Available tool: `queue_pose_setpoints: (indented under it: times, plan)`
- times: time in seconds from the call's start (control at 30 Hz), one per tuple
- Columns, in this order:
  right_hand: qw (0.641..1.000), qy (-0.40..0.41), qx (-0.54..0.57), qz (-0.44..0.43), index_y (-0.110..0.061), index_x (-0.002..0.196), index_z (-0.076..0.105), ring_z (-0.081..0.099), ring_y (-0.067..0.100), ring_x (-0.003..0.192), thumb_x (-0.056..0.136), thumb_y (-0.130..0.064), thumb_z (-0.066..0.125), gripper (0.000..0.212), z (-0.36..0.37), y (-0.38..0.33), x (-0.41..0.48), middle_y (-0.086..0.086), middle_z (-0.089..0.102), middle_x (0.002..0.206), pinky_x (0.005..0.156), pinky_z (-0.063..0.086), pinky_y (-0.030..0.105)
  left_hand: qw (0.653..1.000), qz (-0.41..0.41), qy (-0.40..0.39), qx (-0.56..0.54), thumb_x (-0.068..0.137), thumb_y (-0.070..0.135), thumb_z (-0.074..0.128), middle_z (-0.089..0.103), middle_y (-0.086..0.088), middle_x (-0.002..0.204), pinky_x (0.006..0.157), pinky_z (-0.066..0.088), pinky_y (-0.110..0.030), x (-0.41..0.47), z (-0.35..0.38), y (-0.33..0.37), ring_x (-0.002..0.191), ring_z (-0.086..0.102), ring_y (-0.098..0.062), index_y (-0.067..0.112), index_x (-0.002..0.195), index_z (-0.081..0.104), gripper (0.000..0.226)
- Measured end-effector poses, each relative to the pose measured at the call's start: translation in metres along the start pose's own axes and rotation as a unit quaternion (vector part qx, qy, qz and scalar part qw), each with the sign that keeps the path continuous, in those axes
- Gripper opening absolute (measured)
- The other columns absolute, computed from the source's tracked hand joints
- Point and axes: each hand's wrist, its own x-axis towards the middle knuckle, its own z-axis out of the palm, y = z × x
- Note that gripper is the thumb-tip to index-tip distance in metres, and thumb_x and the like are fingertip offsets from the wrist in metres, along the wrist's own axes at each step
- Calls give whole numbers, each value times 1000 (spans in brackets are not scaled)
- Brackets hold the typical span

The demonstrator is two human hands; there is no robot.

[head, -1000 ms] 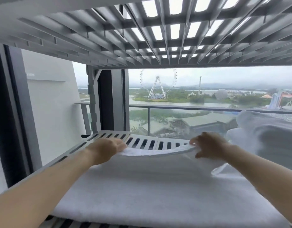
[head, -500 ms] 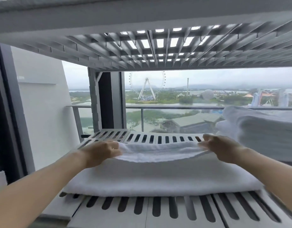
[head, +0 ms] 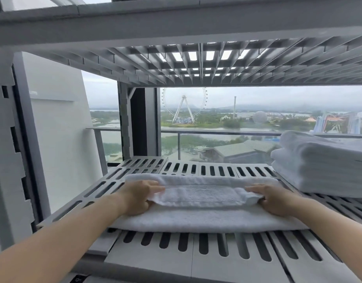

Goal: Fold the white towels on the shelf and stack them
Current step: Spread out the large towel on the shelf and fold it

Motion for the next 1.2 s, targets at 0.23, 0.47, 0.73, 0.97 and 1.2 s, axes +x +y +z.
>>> queue_pose_setpoints:
  times: [0.23,0.47,0.73,0.97,1.2]
  plan:
    - [991,120,-4,-53,-35,114,64,56,13,117,73,3,36,63,-4,6,-21,-13,63,123,98,43,27,998,37,52,-2,90,-2,41,43,15,143,106,32,-15,-16,0,-6,129,43,-6,32,140,40,60]
    - [997,50,9,-62,-32,138,43,39,5,133,83,-11,46,59,-3,-8,-28,-16,43,143,113,29,27,997,59,39,37,95,11,43,54,10,134,92,49,-24,-4,-2,21,115,56,-7,26,141,38,49]
    - [996,46,-22,-80,-30,138,45,36,3,134,81,-3,42,63,-5,-9,-47,-18,38,145,112,26,22,995,81,64,12,91,8,49,50,11,138,99,46,-27,-34,6,31,122,53,-10,22,139,43,51]
    - [969,192,9,-154,-23,108,70,67,16,101,79,-10,71,32,3,-27,-56,-6,62,125,83,55,34,975,109,179,72,44,-1,84,67,0,94,51,52,-14,-41,-8,54,72,67,-10,16,100,62,62]
    - [933,303,-13,-193,-10,71,62,68,23,58,67,-7,82,20,9,-24,-61,1,71,74,48,55,34,977,72,180,86,66,5,79,61,5,57,39,50,-25,-39,-7,53,45,59,-13,14,68,64,17]
